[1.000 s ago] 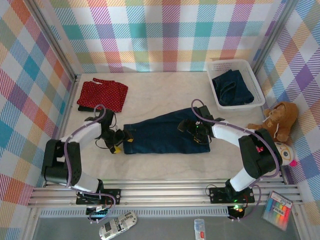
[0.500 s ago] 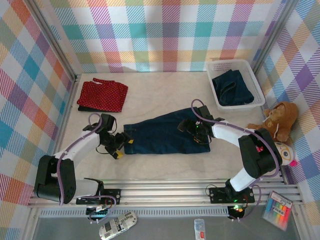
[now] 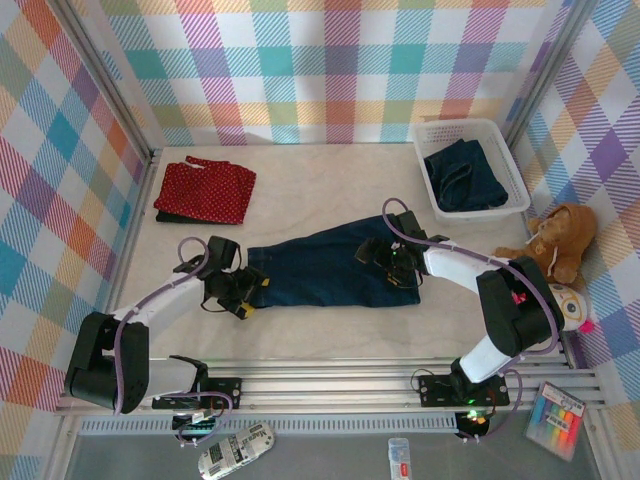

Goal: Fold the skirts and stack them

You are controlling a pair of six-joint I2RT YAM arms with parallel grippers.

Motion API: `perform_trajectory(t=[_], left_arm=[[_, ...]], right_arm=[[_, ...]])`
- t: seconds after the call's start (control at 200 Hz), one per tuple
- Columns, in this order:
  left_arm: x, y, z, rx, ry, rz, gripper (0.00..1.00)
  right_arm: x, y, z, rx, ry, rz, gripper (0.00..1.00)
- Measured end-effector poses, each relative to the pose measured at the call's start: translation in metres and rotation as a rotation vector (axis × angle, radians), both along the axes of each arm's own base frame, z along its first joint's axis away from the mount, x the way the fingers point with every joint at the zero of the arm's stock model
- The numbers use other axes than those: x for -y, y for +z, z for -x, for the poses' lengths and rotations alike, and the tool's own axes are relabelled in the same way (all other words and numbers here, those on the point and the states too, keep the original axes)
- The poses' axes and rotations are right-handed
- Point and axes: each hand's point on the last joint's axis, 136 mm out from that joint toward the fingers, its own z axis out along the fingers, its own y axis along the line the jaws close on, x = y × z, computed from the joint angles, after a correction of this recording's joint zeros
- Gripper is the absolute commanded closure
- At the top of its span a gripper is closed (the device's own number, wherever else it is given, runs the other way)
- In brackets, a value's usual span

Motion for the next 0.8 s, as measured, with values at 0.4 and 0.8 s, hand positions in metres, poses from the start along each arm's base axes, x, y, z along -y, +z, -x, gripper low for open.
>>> perform_trajectory(t=[0.4,0.8], left_arm=[[0.003,-0.018,0.005,-0.059,-0.059,-0.032,0.64],[-0.012,0.004,-0.007,-0.008,-0.184,-0.173,0.89]], right_arm=[[0.0,0.0,0.0,0.0,0.0,0.0,0.01],[-0.004,0.002,-0.001,0.005,0.009,-0.021,0.01]])
